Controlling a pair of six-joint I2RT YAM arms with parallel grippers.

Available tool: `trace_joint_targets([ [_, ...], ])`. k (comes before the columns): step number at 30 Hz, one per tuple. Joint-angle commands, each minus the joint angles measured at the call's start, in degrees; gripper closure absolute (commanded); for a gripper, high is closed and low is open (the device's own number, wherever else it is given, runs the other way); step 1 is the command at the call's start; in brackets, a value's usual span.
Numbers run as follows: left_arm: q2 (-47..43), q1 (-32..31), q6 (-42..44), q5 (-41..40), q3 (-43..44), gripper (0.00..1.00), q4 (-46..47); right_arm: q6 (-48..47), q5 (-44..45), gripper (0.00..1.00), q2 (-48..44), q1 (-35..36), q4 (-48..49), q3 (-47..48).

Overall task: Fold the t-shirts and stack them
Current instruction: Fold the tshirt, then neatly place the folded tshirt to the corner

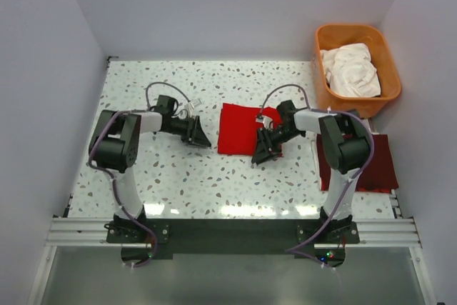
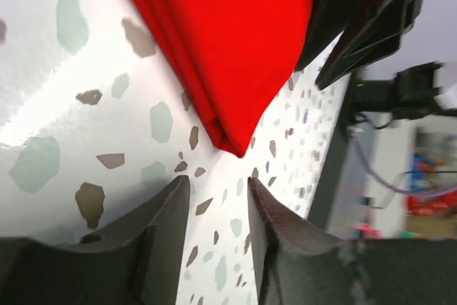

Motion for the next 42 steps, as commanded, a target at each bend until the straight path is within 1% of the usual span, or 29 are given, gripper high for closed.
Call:
trace_joint_targets([
  [1, -11.44, -0.54, 16.16, -7.86, 4.03, 0.55, -3.44, -0.88, 6.05, 0.59, -9.88, -1.08, -0.27, 1.70],
  [2, -13.20, -2.20, 18.02, -10.83, 5.16, 0.52, -2.56, -0.88, 7.01, 0.56, -12.17, -2.30, -1.25, 2.84],
  [3, -16.18, -3.44, 20.30, -12.43, 5.79, 0.51, -1.85, -0.80, 8.33, 0.55, -14.89, -3.10, -2.05, 3.37],
  [4, -17.52, -5.02, 25.46, -14.53, 5.97, 0.50, 0.16, -0.71, 9.64, 0.53, -19.09, -4.07, -3.36, 3.73],
  [5, -18.66, -6.86, 28.30, -18.12, 5.45, 0.50, 1.39, -0.62, 11.05, 0.50, -21.40, -6.16, -3.72, 3.99],
  [6, -20.76, -11.05, 31.20, -19.90, 4.74, 0.49, 2.89, -0.45, 14.28, 0.48, -23.25, -7.23, -4.16, 3.99],
  [7, -21.56, -13.44, 36.36, -22.00, 3.69, 0.48, 7.34, -0.36, 15.97, 0.47, -26.14, -8.11, -5.38, 4.08],
  [8, -22.18, -15.73, 38.76, -26.72, 1.42, 0.47, 9.38, -0.10, 17.73, 0.45, -27.21, -9.60, -5.92, 4.08],
  [9, -22.71, -20.02, 41.05, -28.77, 0.44, 0.47, 12.97, 0.86, 19.14, 0.45, -28.27, -10.39, -6.44, 4.26],
  [10, -22.63, -21.89, 44.29, -30.36, -0.53, 0.46, 18.40, 1.74, 22.54, 0.45, -30.37, -11.10, -6.54, 4.08],
  [11, -22.37, -23.73, 45.54, -32.98, -2.28, 0.44, 21.24, 2.54, 23.71, 0.44, -31.34, -12.59, -6.45, 3.91],
  [12, -21.75, -27.23, 46.94, -34.23, -2.73, 0.43, 23.62, 4.46, 25.03, 0.42, -32.40, -13.21, -6.19, 3.38],
  [14, -19.03, -30.50, 51.08, -37.21, -3.26, 0.44, 28.81, 6.40, 27.92, 0.36, -34.15, -14.87, -5.75, 2.68],
  [15, -17.98, -33.39, 51.96, -38.18, -3.26, 0.44, 30.39, 7.54, 28.55, 0.36, -34.51, -15.15, -5.57, 1.98],
  [16, -15.79, -34.64, 53.36, -39.06, -3.17, 0.44, 33.54, 8.08, 28.90, 0.36, -34.78, -15.67, -5.57, 1.45],
  [18, -12.45, -38.14, 55.73, -41.26, -2.65, 0.44, 36.63, 9.04, 28.38, 0.35, -35.31, -16.73, -5.40, -0.31],
  [20, -10.42, -39.83, 56.79, -42.50, -2.21, 0.44, 38.58, 9.75, 28.64, 0.34, -35.74, -16.73, -5.31, -2.06],
  [22, -7.43, -41.94, 57.77, -43.29, -1.68, 0.44, 40.68, 10.19, 28.90, 0.29, -36.19, -16.73, -4.70, -3.12],
  [23, -6.64, -42.64, 57.68, -43.29, -1.42, 0.44, 41.13, 10.71, 29.17, 0.27, -36.19, -18.30, -4.69, -3.65],
  [31, 1.27, -44.76, 61.19, -42.06, 2.18, 0.46, 41.05, 13.26, 30.57, 0.17, -34.61, -18.66, -3.55, -4.79],
  [33, 3.37, -44.85, 60.85, -42.32, 3.41, 0.49, 40.00, 14.05, 30.40, 0.16, -33.99, -18.66, -3.38, -5.06],
  [35, 4.44, -44.85, 60.23, -43.64, 4.56, 0.58, 40.17, 14.06, 29.79, 0.15, -32.94, -18.66, -3.46, -5.23],
  [36, 4.79, -44.67, 59.53, -43.82, 4.82, 0.72, 40.43, 13.97, 29.44, 0.14, -32.67, -18.66, -3.72, -5.32],
  [38, 4.27, -43.88, 58.39, -43.12, 4.74, 0.83, 40.61, 15.01, 28.21, 0.13, -31.54, -18.66, -3.11, -5.84],
  [39, 2.88, -43.53, 56.21, -42.42, 4.74, 0.92, 40.34, 15.63, 27.42, 0.12, -30.92, -18.58, -2.15, -6.20],
  [41, -0.37, -42.48, 54.09, -38.56, 4.65, 0.99, 39.21, 17.47, 24.45, 0.08, -28.73, -18.58, -1.27, -6.81],
  [42, -1.61, -42.21, 52.42, -37.15, 4.30, 1.00, 38.85, 18.44, 23.47, 0.07, -27.85, -18.58, -0.22, -7.08],
])
